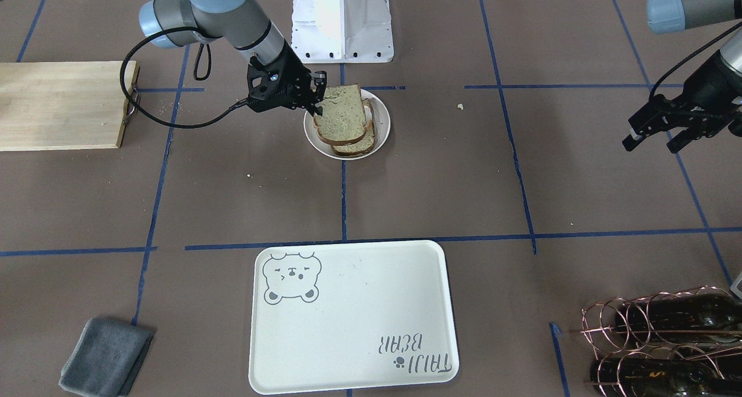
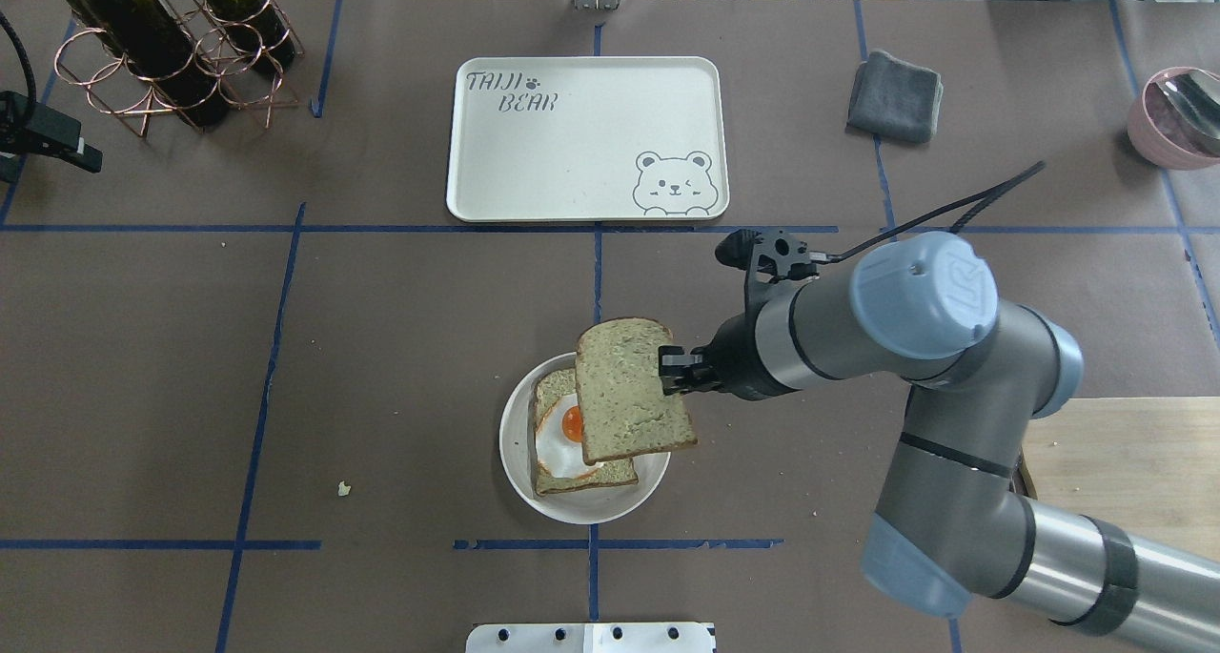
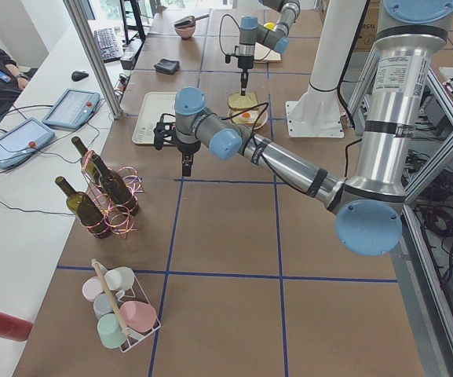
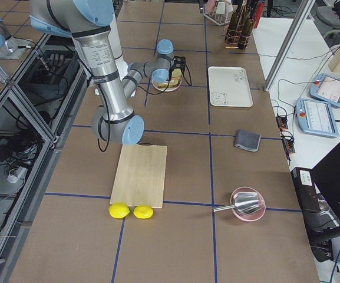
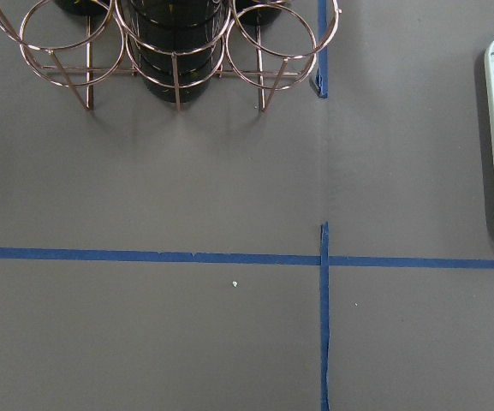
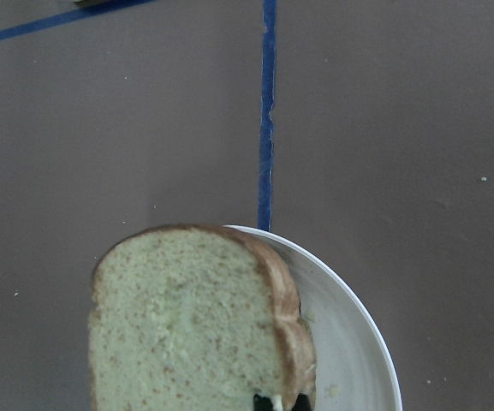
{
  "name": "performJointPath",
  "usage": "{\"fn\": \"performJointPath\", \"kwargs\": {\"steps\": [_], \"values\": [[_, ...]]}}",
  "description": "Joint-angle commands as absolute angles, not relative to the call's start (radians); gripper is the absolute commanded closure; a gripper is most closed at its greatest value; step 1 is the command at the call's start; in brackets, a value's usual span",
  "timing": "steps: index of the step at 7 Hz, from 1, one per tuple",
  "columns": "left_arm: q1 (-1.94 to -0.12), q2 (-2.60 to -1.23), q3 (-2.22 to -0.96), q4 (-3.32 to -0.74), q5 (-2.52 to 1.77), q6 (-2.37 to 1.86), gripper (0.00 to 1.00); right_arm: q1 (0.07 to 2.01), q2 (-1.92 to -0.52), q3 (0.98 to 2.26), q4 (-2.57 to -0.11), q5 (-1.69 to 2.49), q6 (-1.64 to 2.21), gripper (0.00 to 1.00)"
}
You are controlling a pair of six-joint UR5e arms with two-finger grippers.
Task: Make sandwich and place on tray
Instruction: 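Lift the bread slice with the right gripper and carry it over the egg toast, then lay bread on egg toast, open right gripper while left arm approaches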
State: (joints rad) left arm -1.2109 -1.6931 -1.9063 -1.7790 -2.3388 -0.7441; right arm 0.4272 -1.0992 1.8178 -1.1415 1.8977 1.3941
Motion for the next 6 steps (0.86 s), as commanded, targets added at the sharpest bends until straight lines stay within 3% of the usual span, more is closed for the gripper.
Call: {"fn": "performJointPath", "kwargs": {"steps": [1,4,5,6], "values": [[-1.198,-1.694,-1.902,-1.793,-2.341,-0.764,0.0,0.419,-1.06,1.76,-1.141,1.887,1.396,1.0],[-1.091,-1.698,-1.876,-1.964,-2.339,-0.958,0.0,0.411,-1.058,1.755,-1.143,1.887,1.396,1.0],[-1.016,-1.738,-1.856,-2.018,-2.317,-1.067,0.0,0.411,-1.054,1.755,-1.146,1.888,1.397,0.62],[-0.932,-1.817,-1.815,-2.022,-2.265,-1.13,0.0,0.411,-1.054,1.756,-1.147,1.887,1.4,0.01]]}}
